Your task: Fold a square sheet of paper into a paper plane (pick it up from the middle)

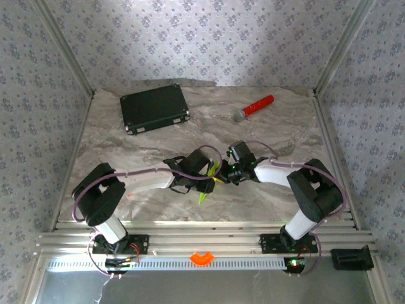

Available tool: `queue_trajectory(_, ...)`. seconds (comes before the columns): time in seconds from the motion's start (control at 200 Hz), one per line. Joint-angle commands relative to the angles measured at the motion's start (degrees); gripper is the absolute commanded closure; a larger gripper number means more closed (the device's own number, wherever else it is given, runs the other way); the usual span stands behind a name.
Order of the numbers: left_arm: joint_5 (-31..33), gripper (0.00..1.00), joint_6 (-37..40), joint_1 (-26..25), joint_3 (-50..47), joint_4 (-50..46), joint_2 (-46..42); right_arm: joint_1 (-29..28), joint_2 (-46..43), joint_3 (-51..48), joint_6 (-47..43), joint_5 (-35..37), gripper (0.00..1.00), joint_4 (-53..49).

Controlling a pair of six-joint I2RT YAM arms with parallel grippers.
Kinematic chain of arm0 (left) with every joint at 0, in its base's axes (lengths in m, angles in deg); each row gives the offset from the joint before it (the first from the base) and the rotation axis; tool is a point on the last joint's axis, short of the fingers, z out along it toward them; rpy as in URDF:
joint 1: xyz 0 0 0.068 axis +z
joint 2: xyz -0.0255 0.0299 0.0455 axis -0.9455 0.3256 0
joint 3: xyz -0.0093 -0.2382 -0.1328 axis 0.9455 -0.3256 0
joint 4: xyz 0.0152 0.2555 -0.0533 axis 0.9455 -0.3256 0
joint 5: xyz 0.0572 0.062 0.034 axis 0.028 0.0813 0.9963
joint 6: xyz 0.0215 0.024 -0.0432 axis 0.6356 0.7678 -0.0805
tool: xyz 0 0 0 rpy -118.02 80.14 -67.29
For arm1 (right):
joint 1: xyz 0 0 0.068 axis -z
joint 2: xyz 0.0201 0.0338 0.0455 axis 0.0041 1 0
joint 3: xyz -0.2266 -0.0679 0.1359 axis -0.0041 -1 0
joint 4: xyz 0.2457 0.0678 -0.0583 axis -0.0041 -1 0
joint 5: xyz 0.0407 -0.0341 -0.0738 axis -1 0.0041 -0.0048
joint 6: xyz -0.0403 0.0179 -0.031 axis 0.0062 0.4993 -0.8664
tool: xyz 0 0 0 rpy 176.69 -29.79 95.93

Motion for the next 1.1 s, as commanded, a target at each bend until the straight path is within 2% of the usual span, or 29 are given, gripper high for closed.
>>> queue_trajectory(0.0, 1.55, 0.58, 1.23, -0.43, 0.45, -0.42, -1.97, 0.23, 0.16, -0.63, 1.05, -0.38, 0.94, 0.17)
queue_trajectory(0.23, 0.75, 0.64, 0.53, -0.53, 0.45, 0.15, -0.36, 0.19, 0.29, -0.60, 1.12, -0.66, 0.94, 0.53)
queue_trajectory(0.79, 1.63, 0.66, 0.36, -0.52, 0.61, 0.47, 1.26, 0.29, 0.13, -0.61, 1.33, -1.01, 0.94, 0.94)
queue_trajectory(1.094, 4.29, 0.70, 0.35, -0.87, 0.61, -0.44, 1.19, 0.31, 0.13, -0.38, 1.45, -1.00, 0.94, 1.16)
